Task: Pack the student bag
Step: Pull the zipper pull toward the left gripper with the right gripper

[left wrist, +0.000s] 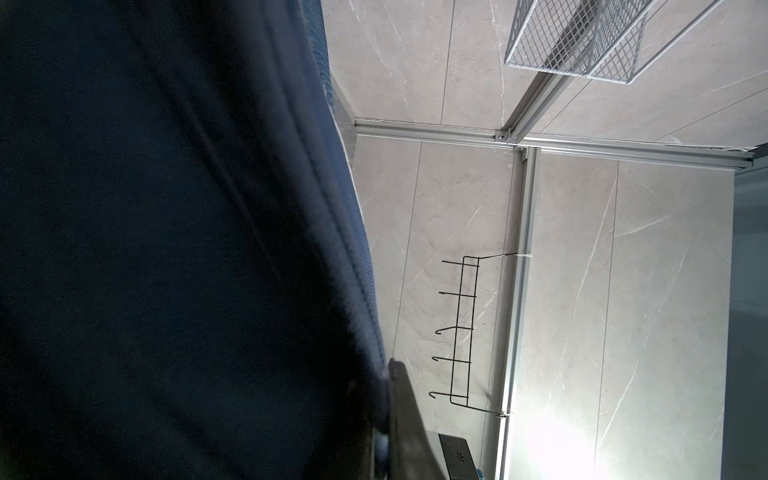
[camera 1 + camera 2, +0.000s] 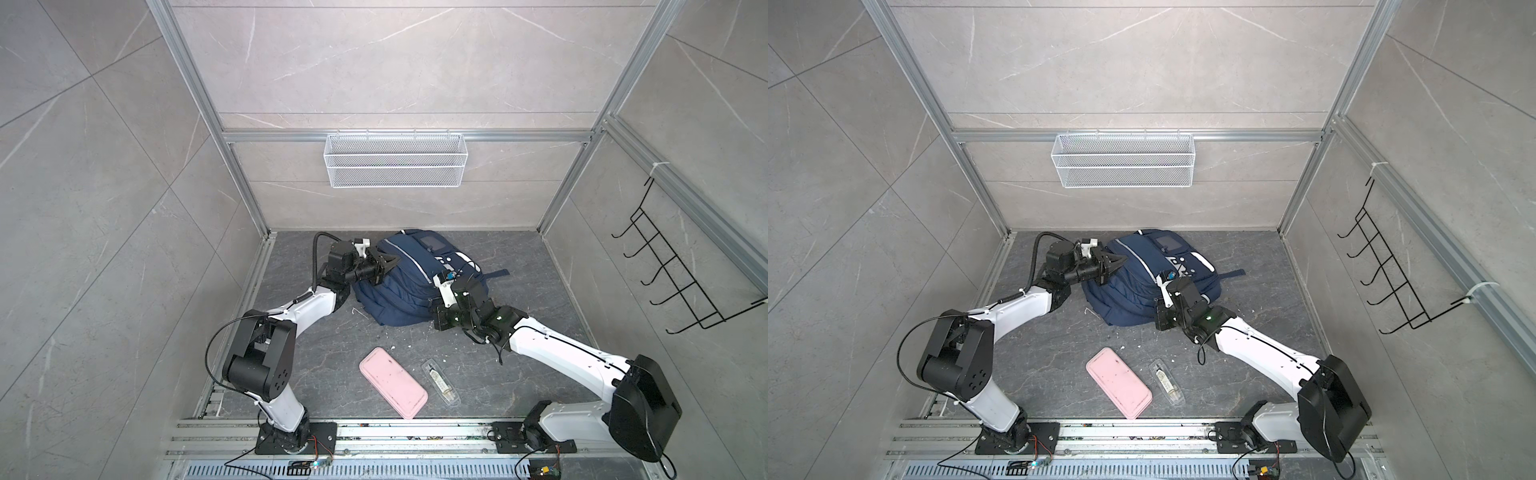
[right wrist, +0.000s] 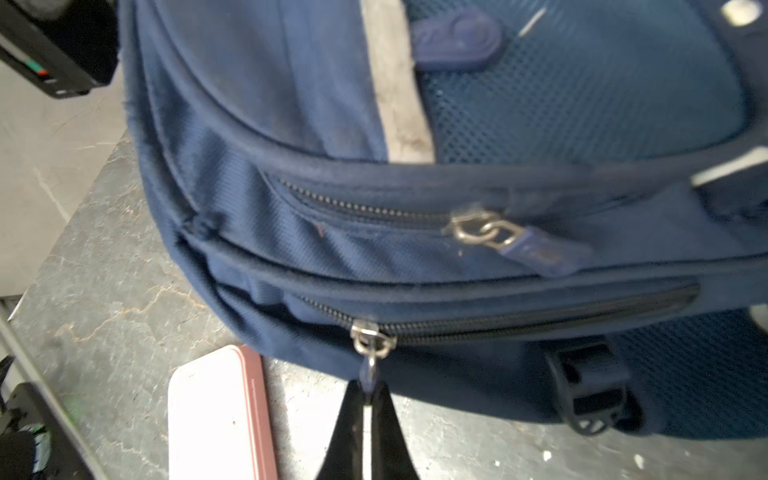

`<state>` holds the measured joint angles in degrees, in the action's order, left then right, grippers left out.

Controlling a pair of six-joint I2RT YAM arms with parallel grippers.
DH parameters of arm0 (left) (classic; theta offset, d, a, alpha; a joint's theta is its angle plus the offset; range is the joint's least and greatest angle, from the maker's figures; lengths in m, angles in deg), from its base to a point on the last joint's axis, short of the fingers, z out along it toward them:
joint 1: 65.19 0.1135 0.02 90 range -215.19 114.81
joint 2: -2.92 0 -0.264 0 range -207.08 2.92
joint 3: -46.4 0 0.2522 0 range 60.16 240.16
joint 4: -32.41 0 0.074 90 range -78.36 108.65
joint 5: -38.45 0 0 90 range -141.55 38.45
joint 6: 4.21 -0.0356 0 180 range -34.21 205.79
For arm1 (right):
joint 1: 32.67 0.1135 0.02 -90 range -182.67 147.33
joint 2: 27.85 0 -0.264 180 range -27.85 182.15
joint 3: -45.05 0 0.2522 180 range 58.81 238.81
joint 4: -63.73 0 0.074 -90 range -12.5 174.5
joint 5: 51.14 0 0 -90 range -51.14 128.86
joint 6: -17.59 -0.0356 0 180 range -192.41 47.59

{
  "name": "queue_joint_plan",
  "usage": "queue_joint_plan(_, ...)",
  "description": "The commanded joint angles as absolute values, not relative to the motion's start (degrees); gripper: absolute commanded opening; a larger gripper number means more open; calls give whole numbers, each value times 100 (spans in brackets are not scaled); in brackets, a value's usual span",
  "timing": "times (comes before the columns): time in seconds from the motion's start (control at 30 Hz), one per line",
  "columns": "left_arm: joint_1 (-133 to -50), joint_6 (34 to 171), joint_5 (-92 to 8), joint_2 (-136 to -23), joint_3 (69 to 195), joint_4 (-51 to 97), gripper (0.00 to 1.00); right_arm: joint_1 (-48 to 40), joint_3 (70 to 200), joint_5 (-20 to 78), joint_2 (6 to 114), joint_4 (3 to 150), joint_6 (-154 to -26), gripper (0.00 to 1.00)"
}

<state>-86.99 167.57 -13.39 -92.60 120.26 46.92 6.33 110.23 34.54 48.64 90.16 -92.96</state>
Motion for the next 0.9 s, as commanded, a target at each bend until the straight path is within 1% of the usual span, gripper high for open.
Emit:
queue_joint_plan(0.0,-8670,16542,-1236,-9182,12143,5310,0,752,11351,2742,4903,9282,-9550,4)
queue_joint_plan(0.1,-8702,16542,-1330,-9191,12086,5318,0,1056,11663,2573,5223,9264,-9705,2)
queue_joint_plan(0.2,-8741,16538,-1390,-9200,12064,5319,0,1501,12065,2695,5633,9281,-9800,2)
queue_joint_plan(0.37,-8802,16416,-1504,-9159,11956,5227,0,1745,12726,2889,6280,9255,-10036,2)
queue_joint_plan(0.53,-8776,16173,-1673,-9004,11646,5090,0,1707,13459,3572,6934,9377,-10321,3)
queue_joint_plan(0.63,-8748,16016,-1865,-8913,11442,4963,0,1611,13887,3547,7330,9407,-10404,3)
queue_joint_plan(0.73,-8628,16087,-1954,-8851,11144,5154,0,1538,14291,3707,7683,9629,-10426,2)
queue_joint_plan(0.8,-8472,16170,-1980,-8759,10920,5292,0,1412,14373,3819,7825,9806,-10469,1)
queue_joint_plan(0.87,-8304,16192,-2033,-8575,10642,5336,0,1207,14250,3722,7857,9807,-10516,1)
